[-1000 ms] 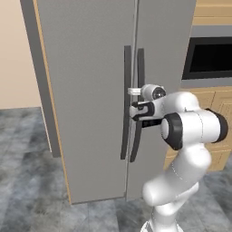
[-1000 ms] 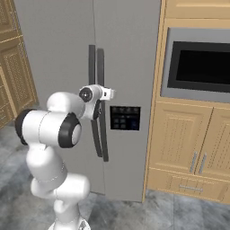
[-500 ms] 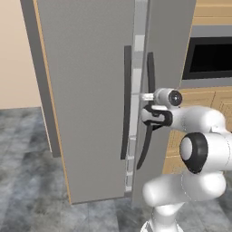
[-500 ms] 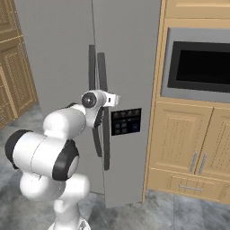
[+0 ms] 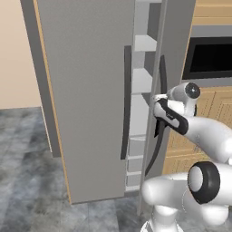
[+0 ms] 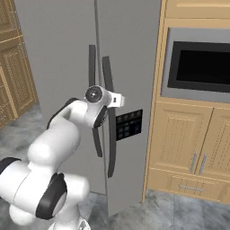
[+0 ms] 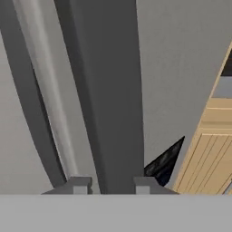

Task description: Move the hot dog bun to the plate on the dining table and place the condiment next to that plate. Then navigate to the fridge and take the sausage and place it on the plate as well.

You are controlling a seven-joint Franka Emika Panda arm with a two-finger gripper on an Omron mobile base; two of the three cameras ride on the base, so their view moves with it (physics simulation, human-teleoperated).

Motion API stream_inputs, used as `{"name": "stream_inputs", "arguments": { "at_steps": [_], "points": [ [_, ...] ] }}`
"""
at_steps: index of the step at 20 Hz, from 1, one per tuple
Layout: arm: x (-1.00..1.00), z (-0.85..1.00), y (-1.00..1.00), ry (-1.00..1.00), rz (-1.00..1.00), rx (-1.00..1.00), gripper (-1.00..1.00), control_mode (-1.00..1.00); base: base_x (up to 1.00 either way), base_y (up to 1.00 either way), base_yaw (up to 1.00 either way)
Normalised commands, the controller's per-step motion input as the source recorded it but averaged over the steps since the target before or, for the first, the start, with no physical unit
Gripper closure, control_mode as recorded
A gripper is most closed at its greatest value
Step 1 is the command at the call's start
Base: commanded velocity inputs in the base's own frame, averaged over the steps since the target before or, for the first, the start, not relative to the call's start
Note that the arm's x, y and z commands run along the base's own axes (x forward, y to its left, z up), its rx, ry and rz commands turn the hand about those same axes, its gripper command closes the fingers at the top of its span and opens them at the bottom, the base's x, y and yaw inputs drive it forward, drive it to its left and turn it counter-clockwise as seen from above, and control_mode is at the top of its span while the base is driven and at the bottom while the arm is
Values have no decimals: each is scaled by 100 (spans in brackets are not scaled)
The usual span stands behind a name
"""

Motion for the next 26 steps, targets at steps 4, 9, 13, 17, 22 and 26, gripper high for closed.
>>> {"name": "stream_inputs", "arguments": {
  "at_steps": [4, 9, 13, 17, 22, 26],
  "points": [
    [-63, 24, 26, -17, 0, -14, -100, -100, 0, 0, 0],
    [-67, 56, 36, -4, 0, -20, -100, -100, 0, 0, 0],
    [-36, 50, 47, 3, 0, -26, -100, -100, 0, 0, 0],
    [1, 37, 62, 14, 0, -30, -100, -100, 0, 0, 0],
    [46, 23, 59, 29, 0, -27, -100, -100, 0, 0, 0],
    [79, 1, 43, 21, 0, -21, -100, -100, 0, 0, 0]
  ]
}}
